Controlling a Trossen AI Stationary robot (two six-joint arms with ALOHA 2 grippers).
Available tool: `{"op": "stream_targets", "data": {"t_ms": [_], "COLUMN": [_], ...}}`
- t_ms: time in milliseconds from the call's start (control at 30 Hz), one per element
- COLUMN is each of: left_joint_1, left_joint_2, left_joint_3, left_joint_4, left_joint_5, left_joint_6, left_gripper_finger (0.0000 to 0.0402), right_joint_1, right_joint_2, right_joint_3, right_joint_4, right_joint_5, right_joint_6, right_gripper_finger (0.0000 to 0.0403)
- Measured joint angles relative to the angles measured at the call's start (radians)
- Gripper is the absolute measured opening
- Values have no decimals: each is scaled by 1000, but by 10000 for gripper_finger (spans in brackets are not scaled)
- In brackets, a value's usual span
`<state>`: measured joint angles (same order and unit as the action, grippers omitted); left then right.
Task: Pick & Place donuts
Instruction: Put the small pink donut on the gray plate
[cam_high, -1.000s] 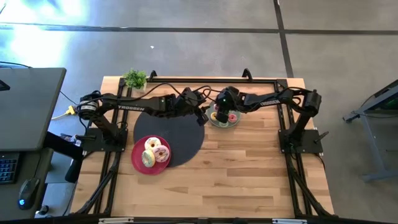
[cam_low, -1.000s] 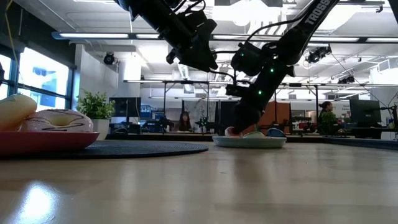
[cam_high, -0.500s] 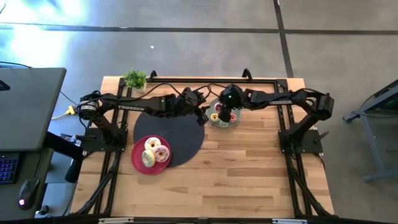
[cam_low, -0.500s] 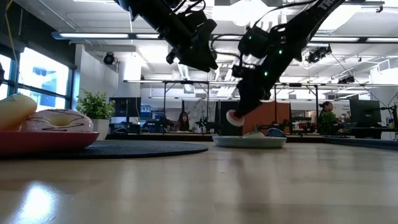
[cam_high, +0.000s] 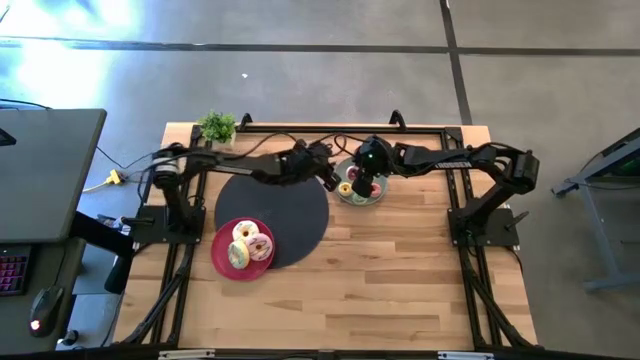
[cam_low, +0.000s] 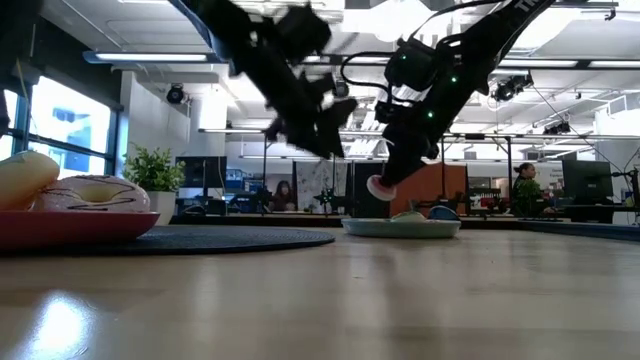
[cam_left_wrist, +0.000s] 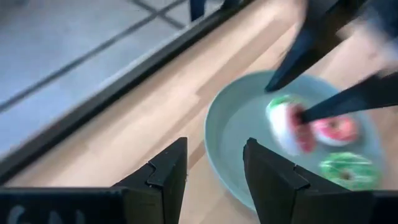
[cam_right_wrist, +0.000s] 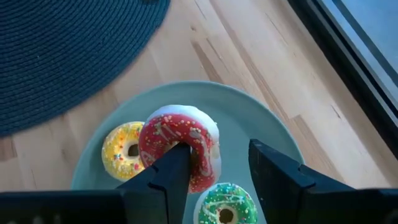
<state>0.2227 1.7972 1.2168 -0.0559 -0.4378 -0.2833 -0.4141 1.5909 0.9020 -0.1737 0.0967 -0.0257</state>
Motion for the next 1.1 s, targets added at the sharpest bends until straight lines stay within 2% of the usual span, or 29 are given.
{"op": "stream_targets", "data": {"t_ms": [100,167,400,533,667,767,900,1100], "left_joint_1": [14,20,19,20,18,19,19,20], "left_joint_2": [78,109,122,110,110,110,110,144], "left_joint_3": [-1,-2,0,0,0,0,0,-2], "left_joint_4": [60,125,169,215,235,232,224,122], "left_joint_5": [12,74,113,267,383,401,400,286], "left_joint_6": [-67,-94,-100,-86,-39,14,24,20], "left_gripper_finger": [149,149,149,149,149,149,149,149], "right_joint_1": [0,0,0,0,0,0,0,0], "right_joint_2": [0,0,0,1,1,1,1,-1], "right_joint_3": [0,0,0,-1,-1,-1,-1,-1], "right_joint_4": [3,10,-46,-51,-38,-12,0,-2], "right_joint_5": [0,0,-1,-13,-119,-189,-165,-156], "right_joint_6": [3,-1,-4,-47,-128,-173,-182,-185], "right_gripper_finger": [152,153,153,153,152,147,140,138]}}
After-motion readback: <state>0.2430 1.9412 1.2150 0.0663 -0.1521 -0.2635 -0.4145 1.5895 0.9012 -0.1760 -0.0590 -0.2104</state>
